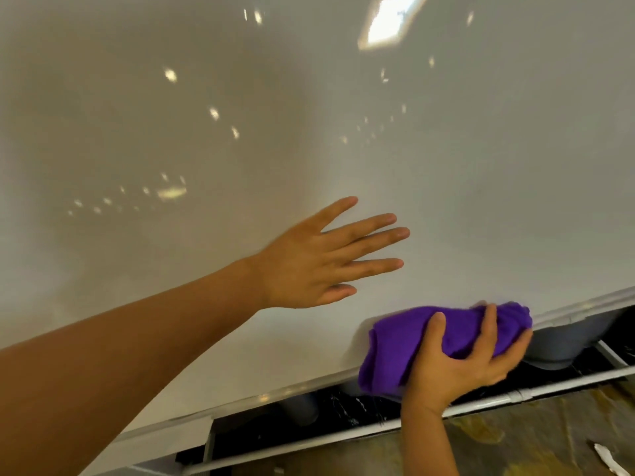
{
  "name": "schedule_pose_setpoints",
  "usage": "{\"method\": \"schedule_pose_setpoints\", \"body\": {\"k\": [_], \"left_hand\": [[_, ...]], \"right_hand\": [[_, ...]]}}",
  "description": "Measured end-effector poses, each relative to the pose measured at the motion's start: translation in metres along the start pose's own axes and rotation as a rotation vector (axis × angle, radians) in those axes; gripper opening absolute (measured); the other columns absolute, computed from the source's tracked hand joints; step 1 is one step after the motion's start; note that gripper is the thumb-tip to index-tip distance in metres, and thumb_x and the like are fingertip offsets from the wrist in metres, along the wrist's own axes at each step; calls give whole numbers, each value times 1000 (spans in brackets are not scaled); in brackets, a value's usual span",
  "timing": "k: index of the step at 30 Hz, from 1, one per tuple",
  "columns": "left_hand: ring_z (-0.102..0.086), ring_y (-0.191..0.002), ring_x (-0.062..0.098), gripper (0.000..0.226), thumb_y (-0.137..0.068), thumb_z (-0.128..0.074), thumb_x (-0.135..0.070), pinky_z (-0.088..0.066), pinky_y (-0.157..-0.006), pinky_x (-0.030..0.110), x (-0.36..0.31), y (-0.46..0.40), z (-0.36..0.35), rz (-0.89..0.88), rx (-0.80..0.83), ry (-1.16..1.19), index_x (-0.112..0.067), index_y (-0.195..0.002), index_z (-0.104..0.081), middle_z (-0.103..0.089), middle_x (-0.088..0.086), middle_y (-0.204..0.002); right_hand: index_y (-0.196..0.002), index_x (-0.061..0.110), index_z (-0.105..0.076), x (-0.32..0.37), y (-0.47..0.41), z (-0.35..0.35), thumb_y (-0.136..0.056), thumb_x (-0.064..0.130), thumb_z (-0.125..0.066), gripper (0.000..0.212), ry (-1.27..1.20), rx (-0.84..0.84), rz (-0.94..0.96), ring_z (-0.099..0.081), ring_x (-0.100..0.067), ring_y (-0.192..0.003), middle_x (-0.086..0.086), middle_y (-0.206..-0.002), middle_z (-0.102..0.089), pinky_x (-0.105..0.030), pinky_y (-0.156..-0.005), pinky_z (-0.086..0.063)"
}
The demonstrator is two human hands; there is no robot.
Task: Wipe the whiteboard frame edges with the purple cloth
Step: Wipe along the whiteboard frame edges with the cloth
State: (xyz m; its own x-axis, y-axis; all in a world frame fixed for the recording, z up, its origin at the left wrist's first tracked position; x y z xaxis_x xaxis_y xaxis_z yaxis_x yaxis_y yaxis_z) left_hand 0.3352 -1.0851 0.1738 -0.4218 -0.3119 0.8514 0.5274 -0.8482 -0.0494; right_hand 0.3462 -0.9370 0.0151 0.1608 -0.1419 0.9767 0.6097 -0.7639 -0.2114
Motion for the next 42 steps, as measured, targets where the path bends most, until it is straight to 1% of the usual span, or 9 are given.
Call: {"method": "schedule_pose_setpoints", "body": {"k": [3,8,13,18,22,25,32,39,42], "left_hand": [[-8,-143,23,60,-96,-29,-48,0,-114,48,-1,19,-1,22,-3,-17,-25,-149,-14,-7,5,-155],[-7,-142,24,62,-95,-29,-50,-4,-114,47,-1,34,0,4,-6,-54,-24,-149,-15,-7,6,-154],[-8,-142,25,59,-96,-25,-48,-6,-114,45,7,89,0,-8,19,-81,-24,-149,-14,-8,7,-154],[-10,-143,25,58,-97,-26,-47,-7,-114,44,7,128,4,0,15,-72,-24,-149,-15,-9,7,-155],[-10,-143,26,58,-97,-22,-47,-8,-114,46,7,148,6,-5,11,-52,-23,-149,-14,-9,7,-155],[-10,-143,26,58,-97,-21,-48,-9,-114,46,8,153,5,-6,29,-38,-23,-149,-13,-9,7,-156],[-10,-143,26,58,-97,-22,-47,-5,-114,47,7,150,5,-6,8,-9,-23,-149,-17,-11,7,-155],[-16,-142,26,56,-97,-28,-46,-3,-113,51,19,219,-4,-2,66,-15,-25,-148,-21,-17,5,-155],[-17,-142,25,56,-97,-30,-45,-4,-114,49,20,247,-5,7,65,-8,-24,-148,-23,-18,5,-154]], "right_hand": [[-126,11,-55,0,11,3,-71,34,-63,61,-25,-25,1,-23,-17,-131,-17,-148,-25,-11,-107,-14],[-128,18,-54,11,57,-11,-71,40,-60,61,-4,11,-28,-21,-9,-126,-12,-152,-22,-9,-104,-15],[-127,24,-54,21,123,-28,-69,41,-60,60,-16,36,-59,-26,-24,-129,-4,-151,-23,-34,-106,-28],[-123,20,-58,24,150,-22,-71,40,-60,56,-71,17,-62,-26,-9,-128,-6,-146,-31,-16,-106,-23],[-122,23,-58,24,167,-17,-70,41,-61,55,-114,25,-91,-27,-14,-135,2,-146,-28,-43,-110,-31],[-123,23,-58,26,172,-17,-70,42,-60,56,-102,30,-87,-27,-17,-134,0,-147,-28,-46,-109,-32],[-135,25,-43,43,199,-36,-72,42,-50,66,14,77,-67,-21,-29,-132,-1,-153,-13,-25,-103,-18],[-142,30,-23,60,302,-77,-67,53,-50,83,107,317,-113,-11,-39,-135,-8,-154,-3,-56,-97,-34],[-140,31,-22,67,340,-85,-61,59,-54,90,163,436,-45,-11,-42,-135,-11,-153,-5,-58,-97,-31]]}}
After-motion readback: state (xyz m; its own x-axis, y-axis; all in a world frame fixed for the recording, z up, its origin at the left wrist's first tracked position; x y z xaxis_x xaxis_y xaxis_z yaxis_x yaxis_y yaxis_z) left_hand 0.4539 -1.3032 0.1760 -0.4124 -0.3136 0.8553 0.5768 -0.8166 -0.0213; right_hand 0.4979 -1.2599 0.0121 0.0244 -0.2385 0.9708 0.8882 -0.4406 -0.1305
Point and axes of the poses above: each hand's wrist, its own y-axis away from the middle knuckle, its own z-axis out of the back of the hand, x = y × z, the point moved 9 cm from there along -y, towards the middle knuckle
